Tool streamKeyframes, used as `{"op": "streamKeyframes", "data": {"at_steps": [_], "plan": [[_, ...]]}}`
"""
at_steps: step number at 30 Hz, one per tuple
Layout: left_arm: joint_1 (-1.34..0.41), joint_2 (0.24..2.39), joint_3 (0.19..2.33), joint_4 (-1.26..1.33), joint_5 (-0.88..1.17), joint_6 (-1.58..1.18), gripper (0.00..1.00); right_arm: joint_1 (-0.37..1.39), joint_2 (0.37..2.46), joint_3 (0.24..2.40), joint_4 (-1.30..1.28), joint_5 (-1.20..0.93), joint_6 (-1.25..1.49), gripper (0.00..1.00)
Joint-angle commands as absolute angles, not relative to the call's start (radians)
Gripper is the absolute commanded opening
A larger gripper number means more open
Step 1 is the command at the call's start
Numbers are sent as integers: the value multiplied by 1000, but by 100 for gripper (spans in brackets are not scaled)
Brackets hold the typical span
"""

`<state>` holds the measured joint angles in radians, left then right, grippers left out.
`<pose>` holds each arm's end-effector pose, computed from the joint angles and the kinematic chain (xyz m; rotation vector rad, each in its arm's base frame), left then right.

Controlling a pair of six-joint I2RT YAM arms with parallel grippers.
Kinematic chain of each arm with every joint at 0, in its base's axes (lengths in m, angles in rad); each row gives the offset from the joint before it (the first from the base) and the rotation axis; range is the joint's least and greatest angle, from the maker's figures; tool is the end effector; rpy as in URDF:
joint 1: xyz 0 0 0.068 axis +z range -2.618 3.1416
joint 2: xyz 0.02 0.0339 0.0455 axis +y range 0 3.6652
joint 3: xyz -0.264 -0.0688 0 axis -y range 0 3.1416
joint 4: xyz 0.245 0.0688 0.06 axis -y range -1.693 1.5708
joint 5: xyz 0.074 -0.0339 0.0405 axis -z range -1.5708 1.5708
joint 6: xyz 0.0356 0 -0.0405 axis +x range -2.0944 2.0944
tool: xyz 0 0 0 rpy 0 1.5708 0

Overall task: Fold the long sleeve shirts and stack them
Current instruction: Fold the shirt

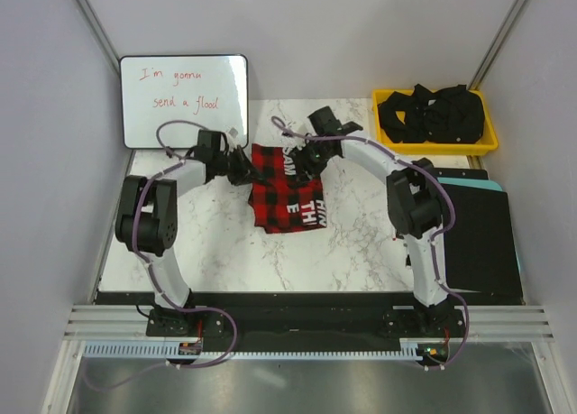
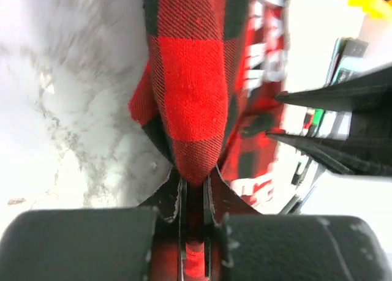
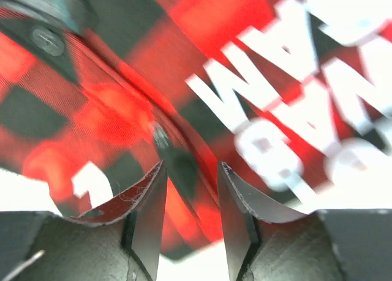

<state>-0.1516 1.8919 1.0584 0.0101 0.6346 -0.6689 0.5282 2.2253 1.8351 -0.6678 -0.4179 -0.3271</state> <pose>0.3747 -0.0786 0.1477 -0.3242 2.4688 -1.1299 0.4094 0.2556 0.1924 -1.2135 2.3129 0.6188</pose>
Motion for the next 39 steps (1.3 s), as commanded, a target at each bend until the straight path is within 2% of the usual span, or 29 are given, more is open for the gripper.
{"op": "streamKeyframes", "data": {"at_steps": [1, 4, 6, 7, 8, 9, 13, 14, 18, 21, 27, 31, 35, 36, 37, 39], "plan": [[-152, 1755, 1380, -443, 552, -253, 2, 419, 2050, 1841, -666, -541, -170, 47], [-187, 1770, 1639, -662, 459, -36, 2, 362, 1991, 1809, -661, -555, -153, 47], [-219, 1857, 1892, -769, 353, 74, 2, 321, 1965, 1783, -658, -555, -160, 47], [-265, 1902, 1984, -896, 297, 168, 2, 308, 1960, 1773, -658, -557, -158, 47], [-291, 1928, 2091, -922, 184, 217, 2, 283, 1957, 1761, -660, -561, -156, 47], [-320, 1951, 2109, -933, 117, 260, 2, 269, 1957, 1755, -657, -566, -152, 47], [-521, 1960, 2007, -865, -160, 495, 2, 218, 1948, 1726, -653, -578, -152, 47], [-553, 1963, 1920, -841, -232, 529, 2, 213, 1947, 1712, -653, -580, -152, 47], [-711, 2040, 1790, -792, -373, 641, 2, 183, 1939, 1678, -643, -589, -134, 47], [-784, 2095, 1741, -784, -374, 589, 2, 138, 1939, 1658, -646, -604, -101, 47], [-900, 2065, 1644, -802, -226, 419, 4, 49, 1904, 1623, -678, -609, -118, 48], [-957, 2046, 1640, -860, -70, 310, 20, 48, 1888, 1588, -704, -615, -112, 49], [-956, 2022, 1683, -930, 107, 195, 45, 46, 1870, 1530, -713, -623, -69, 54], [-945, 1976, 1689, -928, 151, 181, 55, 48, 1862, 1516, -718, -626, -64, 56], [-936, 1945, 1709, -930, 223, 170, 81, 46, 1853, 1484, -719, -620, -54, 57], [-888, 1881, 1750, -937, 290, 149, 82, 46, 1826, 1454, -738, -621, -41, 60]]}}
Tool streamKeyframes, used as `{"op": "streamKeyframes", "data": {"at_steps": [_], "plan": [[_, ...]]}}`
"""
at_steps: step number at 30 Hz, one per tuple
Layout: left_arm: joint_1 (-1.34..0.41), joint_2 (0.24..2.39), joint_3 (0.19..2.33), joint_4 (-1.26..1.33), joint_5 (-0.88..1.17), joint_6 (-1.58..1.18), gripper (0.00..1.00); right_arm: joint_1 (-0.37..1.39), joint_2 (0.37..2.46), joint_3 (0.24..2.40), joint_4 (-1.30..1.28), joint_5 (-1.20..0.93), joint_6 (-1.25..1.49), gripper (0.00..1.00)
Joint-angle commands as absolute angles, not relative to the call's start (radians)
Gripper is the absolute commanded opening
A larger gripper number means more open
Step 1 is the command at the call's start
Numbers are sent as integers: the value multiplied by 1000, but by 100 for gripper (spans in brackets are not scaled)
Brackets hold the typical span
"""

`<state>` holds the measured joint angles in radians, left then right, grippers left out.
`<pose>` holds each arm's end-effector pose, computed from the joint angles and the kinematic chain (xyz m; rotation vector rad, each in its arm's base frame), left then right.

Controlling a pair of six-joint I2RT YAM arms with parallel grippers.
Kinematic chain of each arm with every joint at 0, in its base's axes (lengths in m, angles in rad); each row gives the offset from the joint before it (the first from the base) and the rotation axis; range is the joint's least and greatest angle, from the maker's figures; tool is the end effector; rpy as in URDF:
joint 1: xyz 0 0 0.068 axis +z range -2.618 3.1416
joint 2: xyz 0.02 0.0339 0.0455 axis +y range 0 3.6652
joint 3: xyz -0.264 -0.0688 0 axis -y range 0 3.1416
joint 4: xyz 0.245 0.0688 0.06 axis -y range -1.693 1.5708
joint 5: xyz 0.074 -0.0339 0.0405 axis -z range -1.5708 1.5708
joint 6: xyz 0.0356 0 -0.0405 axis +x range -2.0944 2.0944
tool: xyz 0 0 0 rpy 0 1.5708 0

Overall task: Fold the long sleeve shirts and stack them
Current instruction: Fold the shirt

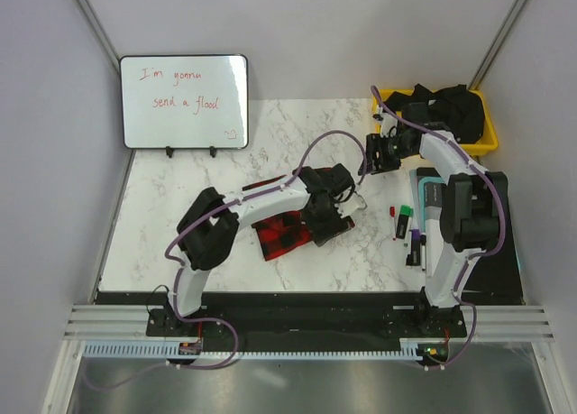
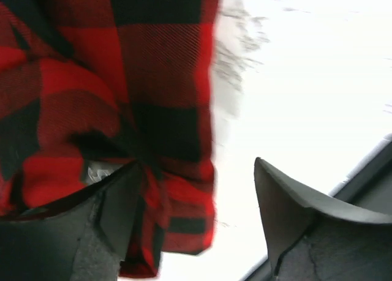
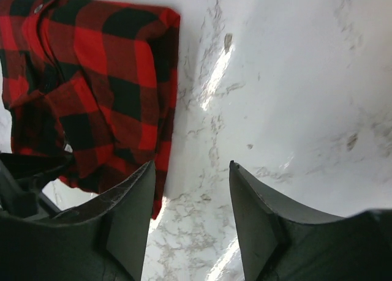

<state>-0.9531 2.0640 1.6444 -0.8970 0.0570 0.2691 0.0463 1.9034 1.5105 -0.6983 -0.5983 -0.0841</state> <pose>0.2420 -0.3442 0.1950 1.6808 2.3808 -0.2032 0.4019 0.0387 0.2329 -0.3581 2.5327 0.7747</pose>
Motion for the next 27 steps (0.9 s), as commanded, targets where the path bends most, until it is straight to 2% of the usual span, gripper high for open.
{"op": "streamKeyframes", "data": {"at_steps": [1, 5, 8, 11, 20, 23, 24, 27], "plan": [[-862, 1867, 1790, -945, 325, 140, 82, 48, 1815, 1421, -745, -629, -37, 61], [-587, 1908, 1868, -972, 367, 170, 79, 57, 1730, 1318, -778, -661, -21, 62], [-441, 2026, 1936, -1008, 357, 236, 75, 110, 1706, 1255, -795, -664, -25, 61], [-373, 2111, 1967, -1011, 361, 278, 71, 170, 1732, 1227, -799, -675, -2, 58], [-345, 2157, 1832, -953, 457, 298, 58, 264, 1881, 1253, -799, -600, 46, 51], [-342, 2117, 1731, -942, 514, 305, 47, 270, 1946, 1322, -773, -505, 22, 43], [-344, 2068, 1653, -931, 543, 304, 40, 270, 1972, 1392, -773, -461, 6, 39], [-344, 1935, 1460, -916, 625, 287, 30, 279, 2135, 1596, -772, -423, -52, 34]]}}
